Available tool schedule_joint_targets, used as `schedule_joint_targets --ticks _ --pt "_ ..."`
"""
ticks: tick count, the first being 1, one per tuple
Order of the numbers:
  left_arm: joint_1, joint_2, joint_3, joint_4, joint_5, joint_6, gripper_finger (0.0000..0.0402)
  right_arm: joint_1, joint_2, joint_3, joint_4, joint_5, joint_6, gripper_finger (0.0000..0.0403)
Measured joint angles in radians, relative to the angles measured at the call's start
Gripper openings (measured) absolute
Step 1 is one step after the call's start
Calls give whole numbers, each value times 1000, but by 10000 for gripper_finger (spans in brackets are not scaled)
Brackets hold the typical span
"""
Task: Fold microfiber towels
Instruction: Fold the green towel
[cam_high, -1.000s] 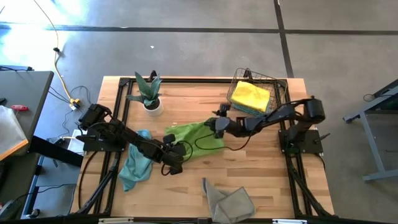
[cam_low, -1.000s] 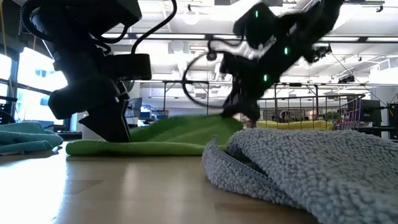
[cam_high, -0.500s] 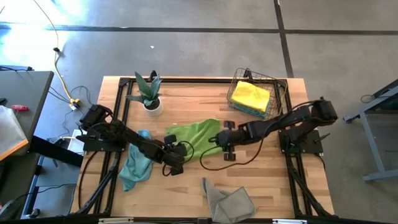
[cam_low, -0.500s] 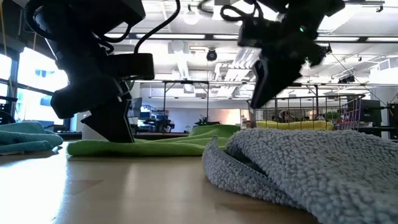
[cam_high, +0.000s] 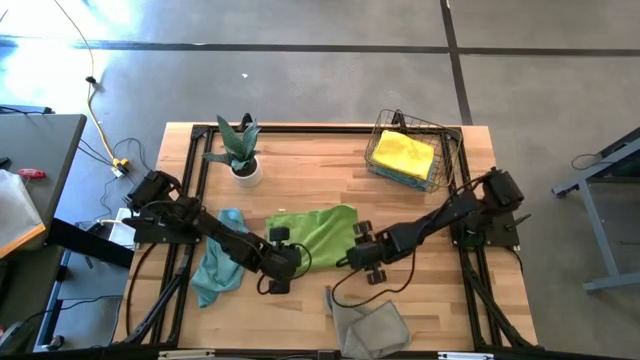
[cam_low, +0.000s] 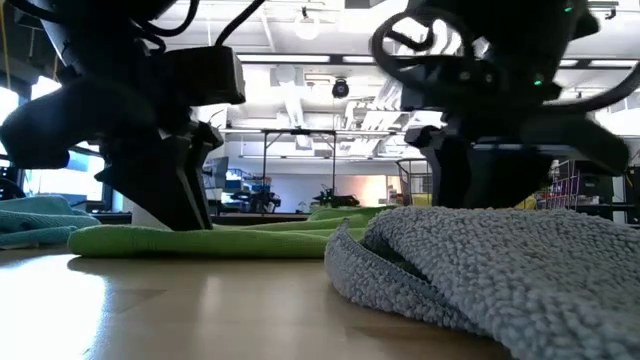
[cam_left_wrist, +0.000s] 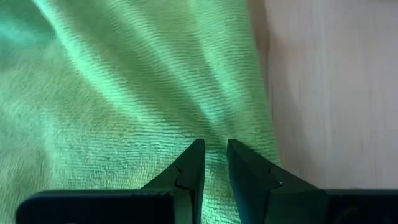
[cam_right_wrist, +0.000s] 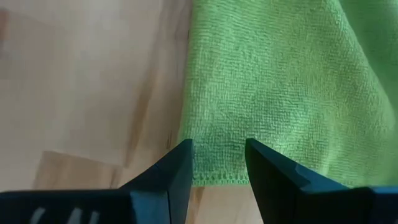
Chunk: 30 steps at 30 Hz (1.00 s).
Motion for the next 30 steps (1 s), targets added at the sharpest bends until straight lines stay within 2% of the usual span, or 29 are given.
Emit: schedule_joint_targets --ticks 5,17,24,30 --pt "8 -1 0 1 -7 -5 60 53 -28 2 -20 73 46 139" --pt "28 -4 1 2 -6 -17 60 79 -19 -44 78 78 203 139" --pt "28 -5 4 1 1 -10 60 78 -19 -100 203 76 209 139" --pt "28 -5 67 -54 -4 40 60 70 -20 -133 235 74 235 139"
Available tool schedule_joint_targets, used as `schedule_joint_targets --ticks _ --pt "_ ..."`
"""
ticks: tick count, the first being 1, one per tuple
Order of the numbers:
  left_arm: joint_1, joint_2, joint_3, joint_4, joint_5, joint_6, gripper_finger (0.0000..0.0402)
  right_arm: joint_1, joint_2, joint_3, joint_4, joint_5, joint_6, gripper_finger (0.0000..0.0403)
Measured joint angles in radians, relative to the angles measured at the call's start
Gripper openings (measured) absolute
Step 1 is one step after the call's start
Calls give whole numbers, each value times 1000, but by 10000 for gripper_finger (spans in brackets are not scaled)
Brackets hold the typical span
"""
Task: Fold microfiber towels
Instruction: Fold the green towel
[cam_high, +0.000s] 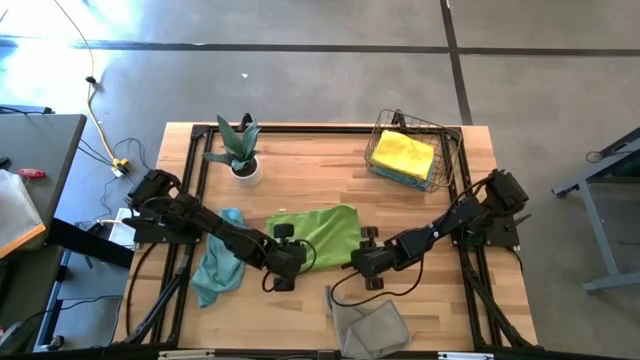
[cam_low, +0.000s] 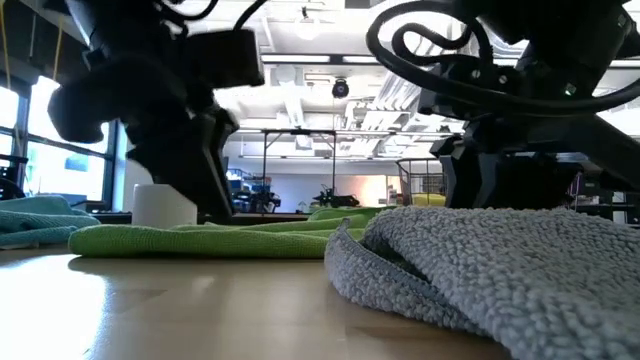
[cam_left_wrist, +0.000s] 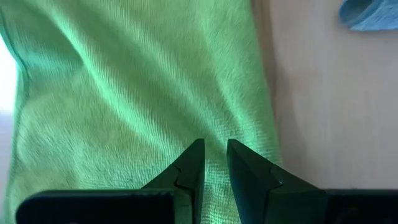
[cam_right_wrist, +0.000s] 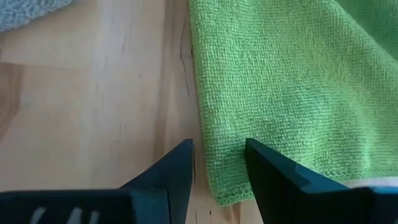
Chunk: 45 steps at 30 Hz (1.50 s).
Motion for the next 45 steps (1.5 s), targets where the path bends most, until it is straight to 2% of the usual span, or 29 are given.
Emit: schedule_joint_targets --ticks 5,7,11,18,23,30,37,39,41,45 --pt "-6 0 87 -103 8 5 60 0 0 0 -8 25 -13 128" --pt "-22 -1 110 -158 54 -25 60 0 4 0 -9 25 -14 112" --pt "-76 -1 112 -169 141 -48 60 1 31 4 -2 26 -16 71" --pt "-144 -1 112 -208 93 -58 60 1 49 4 12 25 -11 6" --pt "-178 17 111 -284 -42 -56 61 1 51 3 31 25 -11 4" --pt "-179 37 111 -284 -84 -59 61 0 53 4 40 24 -11 1" --pt "-192 37 111 -269 -48 -54 61 0 53 4 42 23 -8 1" --pt "-199 37 111 -269 -95 -24 61 0 54 3 42 23 -8 1" --pt "-193 37 111 -270 -163 -110 58 0 54 3 43 23 -4 1" --pt "-176 37 111 -278 -140 -198 21 -1 54 3 45 25 10 1"
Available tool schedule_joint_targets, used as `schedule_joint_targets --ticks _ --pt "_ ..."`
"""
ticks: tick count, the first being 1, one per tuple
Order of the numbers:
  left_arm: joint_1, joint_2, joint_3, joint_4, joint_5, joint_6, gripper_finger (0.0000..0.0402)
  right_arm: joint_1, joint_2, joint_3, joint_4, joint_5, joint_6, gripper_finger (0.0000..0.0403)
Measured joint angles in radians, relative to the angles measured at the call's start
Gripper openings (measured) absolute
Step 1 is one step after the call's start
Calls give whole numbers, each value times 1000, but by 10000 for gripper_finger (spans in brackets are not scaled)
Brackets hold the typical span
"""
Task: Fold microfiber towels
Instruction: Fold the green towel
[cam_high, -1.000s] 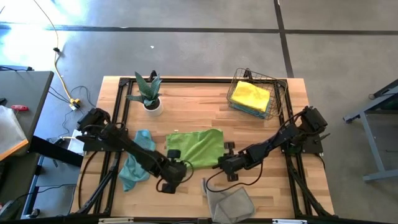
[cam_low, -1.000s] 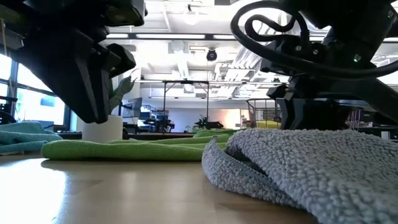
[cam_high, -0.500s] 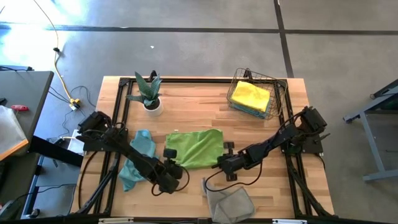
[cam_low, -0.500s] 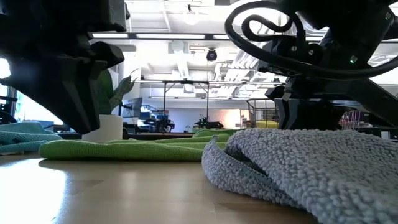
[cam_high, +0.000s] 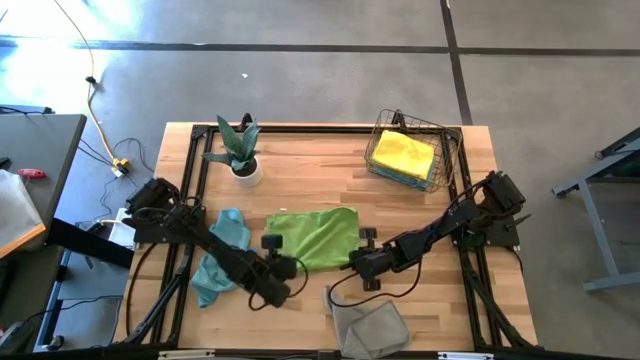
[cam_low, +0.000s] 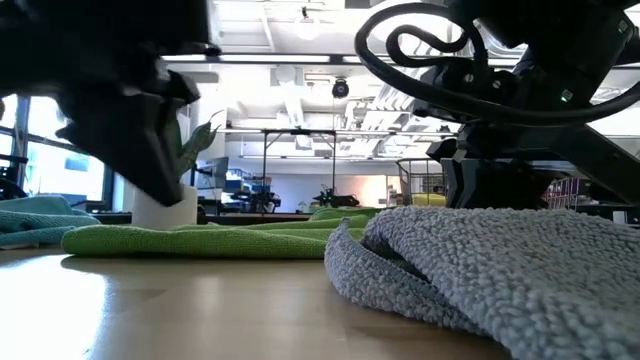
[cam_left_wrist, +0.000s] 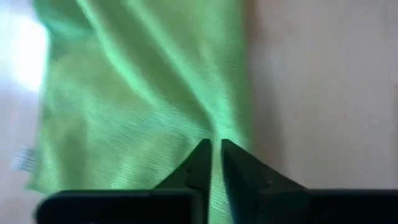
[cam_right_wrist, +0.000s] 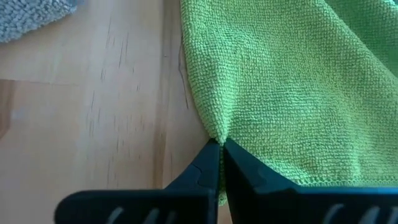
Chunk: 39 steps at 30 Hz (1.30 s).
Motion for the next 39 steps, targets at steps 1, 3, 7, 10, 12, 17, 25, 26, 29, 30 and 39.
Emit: schedule_joint_targets --ticks 1,3,7,10,12,17,25,26,29,30,39 --pt "-4 0 0 0 9 -10 11 0 0 0 2 0 0 1" --pt "-8 0 0 1 18 -49 9 0 0 0 5 1 0 1" --pt "-9 0 0 2 70 -50 53 0 0 0 7 2 0 1" --pt "-25 0 0 5 93 -35 94 0 0 0 8 4 0 1" --pt "-36 0 0 6 98 -25 124 0 0 0 8 4 0 1" --pt "-56 7 0 2 17 -25 187 0 0 0 10 -1 0 1" --pt "-42 98 4 -6 1 -13 212 0 0 -1 24 -3 -1 1" --pt "-43 105 5 -10 -24 -11 210 0 1 -1 27 -3 -3 1" --pt "-36 112 5 -14 -39 -19 203 -1 1 -1 37 -6 -3 1" --pt "-32 112 5 -15 -29 -19 199 -1 1 -1 38 -10 -1 1" --pt "-16 109 2 -70 -21 -51 103 -1 2 -1 57 -35 -19 1"
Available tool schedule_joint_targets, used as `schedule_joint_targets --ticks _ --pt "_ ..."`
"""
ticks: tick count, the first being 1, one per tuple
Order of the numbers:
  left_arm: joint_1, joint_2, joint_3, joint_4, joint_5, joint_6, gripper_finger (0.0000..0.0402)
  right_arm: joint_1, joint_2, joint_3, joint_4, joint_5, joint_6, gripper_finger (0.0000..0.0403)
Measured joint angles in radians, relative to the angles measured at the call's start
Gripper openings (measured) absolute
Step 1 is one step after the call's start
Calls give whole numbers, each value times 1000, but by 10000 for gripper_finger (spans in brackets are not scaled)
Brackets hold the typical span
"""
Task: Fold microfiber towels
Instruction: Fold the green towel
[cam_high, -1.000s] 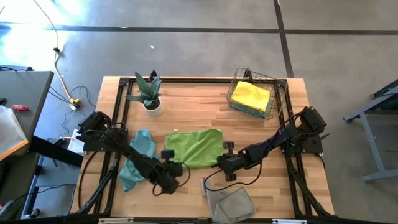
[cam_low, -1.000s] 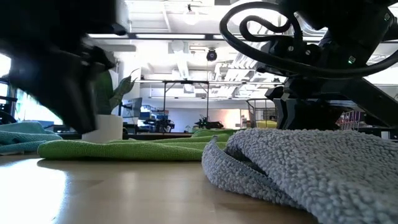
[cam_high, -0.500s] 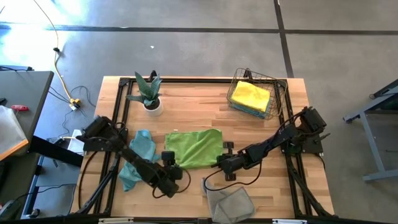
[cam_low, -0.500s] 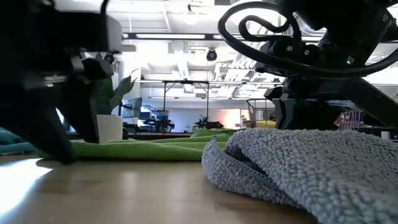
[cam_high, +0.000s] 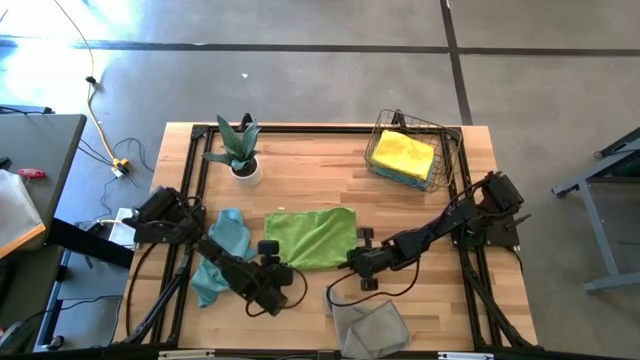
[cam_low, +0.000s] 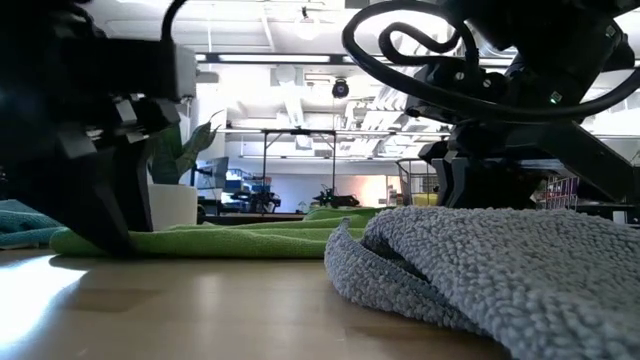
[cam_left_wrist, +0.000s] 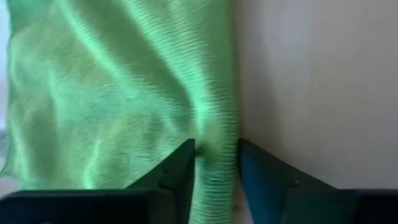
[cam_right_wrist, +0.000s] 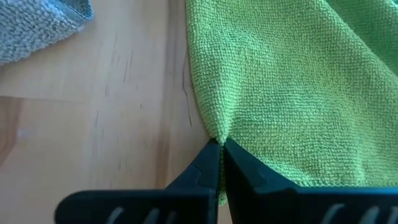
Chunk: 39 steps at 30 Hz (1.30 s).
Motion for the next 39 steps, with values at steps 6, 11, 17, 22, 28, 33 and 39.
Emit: schedule_joint_targets --ticks 6,11,17,22,28,33,39 --pt "18 2 -2 -36 6 -27 37 -1 -2 0 8 -13 0 1" --pt "32 5 53 -128 70 -22 7 2 -32 18 -18 -59 0 0" --pt "36 -14 229 -382 63 -12 2 -1 -108 94 -114 -110 0 0" --pt "46 -17 409 -655 -28 -13 3 -13 -167 249 -392 -79 0 0" --pt "70 -18 564 -870 -199 -64 2 -29 -176 465 -682 248 -24 0" --pt "98 -18 619 -871 -239 -46 2 -57 -177 585 -815 356 13 0" --pt "93 -19 625 -855 -66 45 2 -96 -177 597 -820 -94 49 0"
